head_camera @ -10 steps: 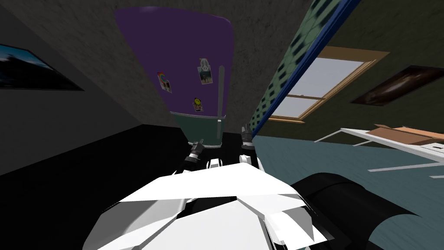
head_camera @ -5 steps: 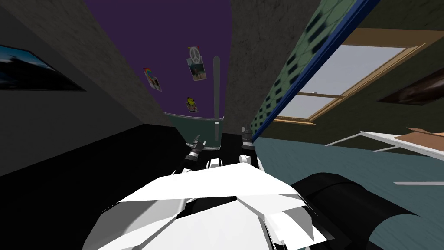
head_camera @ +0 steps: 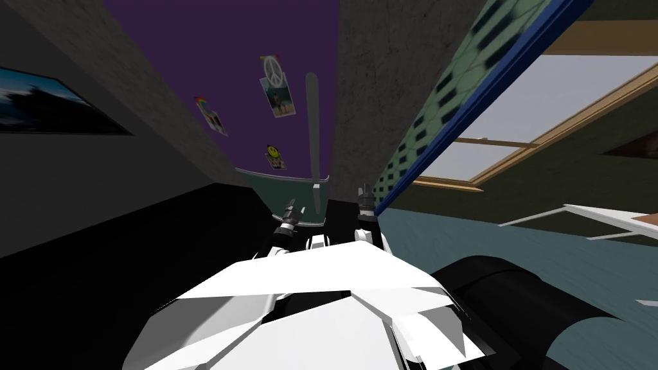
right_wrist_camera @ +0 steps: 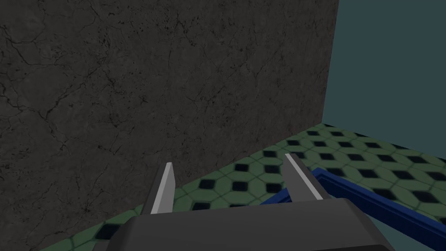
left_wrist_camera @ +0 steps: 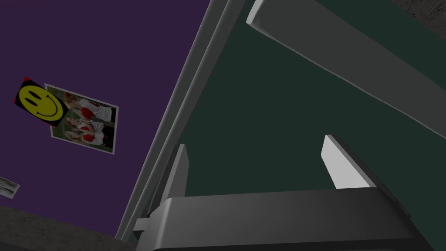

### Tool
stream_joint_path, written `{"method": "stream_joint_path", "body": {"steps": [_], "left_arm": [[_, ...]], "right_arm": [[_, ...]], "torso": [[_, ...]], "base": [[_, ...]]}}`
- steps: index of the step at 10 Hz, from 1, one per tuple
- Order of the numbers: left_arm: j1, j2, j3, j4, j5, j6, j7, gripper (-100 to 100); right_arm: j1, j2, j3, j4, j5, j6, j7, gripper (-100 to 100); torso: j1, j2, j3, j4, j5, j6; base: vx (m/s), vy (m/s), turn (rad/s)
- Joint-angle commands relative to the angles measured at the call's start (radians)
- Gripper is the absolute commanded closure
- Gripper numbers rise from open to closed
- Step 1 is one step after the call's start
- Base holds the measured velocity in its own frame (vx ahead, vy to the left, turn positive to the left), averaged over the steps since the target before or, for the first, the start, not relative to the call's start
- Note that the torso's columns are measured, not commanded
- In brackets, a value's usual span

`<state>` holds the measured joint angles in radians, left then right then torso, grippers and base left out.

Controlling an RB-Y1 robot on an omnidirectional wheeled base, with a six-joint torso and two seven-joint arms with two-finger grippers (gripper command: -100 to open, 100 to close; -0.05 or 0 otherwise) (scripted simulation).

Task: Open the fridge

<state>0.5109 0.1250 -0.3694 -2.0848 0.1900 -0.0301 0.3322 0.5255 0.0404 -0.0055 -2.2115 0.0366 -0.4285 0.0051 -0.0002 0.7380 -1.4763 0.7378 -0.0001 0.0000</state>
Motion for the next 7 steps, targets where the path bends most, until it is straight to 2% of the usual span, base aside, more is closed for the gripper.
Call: {"method": "stream_joint_path", "body": {"steps": [1,4,7], "left_arm": [[0.009,-0.003,0.01,-0.029,0.004,0.05,-0.005,-100],[0.02,0.014,0.022,-0.066,0.008,0.109,-0.011,-100],[0.03,-0.001,0.034,-0.1,0.013,0.168,-0.017,-100]], "right_arm": [[0.0,0.0,0.0,0.0,0.0,0.0,0.0,0],[0.0,0.0,0.0,0.0,0.0,0.0,0.0,0],[0.0,0.0,0.0,0.0,0.0,0.0,0.0,0]], "torso": [[0.0,0.001,0.001,0.0,0.0,0.0],[0.002,0.0,0.0,0.0,0.001,0.0],[0.001,0.0,0.0,0.0,0.0,0.0]], "base": [[0.134,-0.182,0.056],[0.134,-0.162,0.071],[0.139,-0.141,0.067]]}}
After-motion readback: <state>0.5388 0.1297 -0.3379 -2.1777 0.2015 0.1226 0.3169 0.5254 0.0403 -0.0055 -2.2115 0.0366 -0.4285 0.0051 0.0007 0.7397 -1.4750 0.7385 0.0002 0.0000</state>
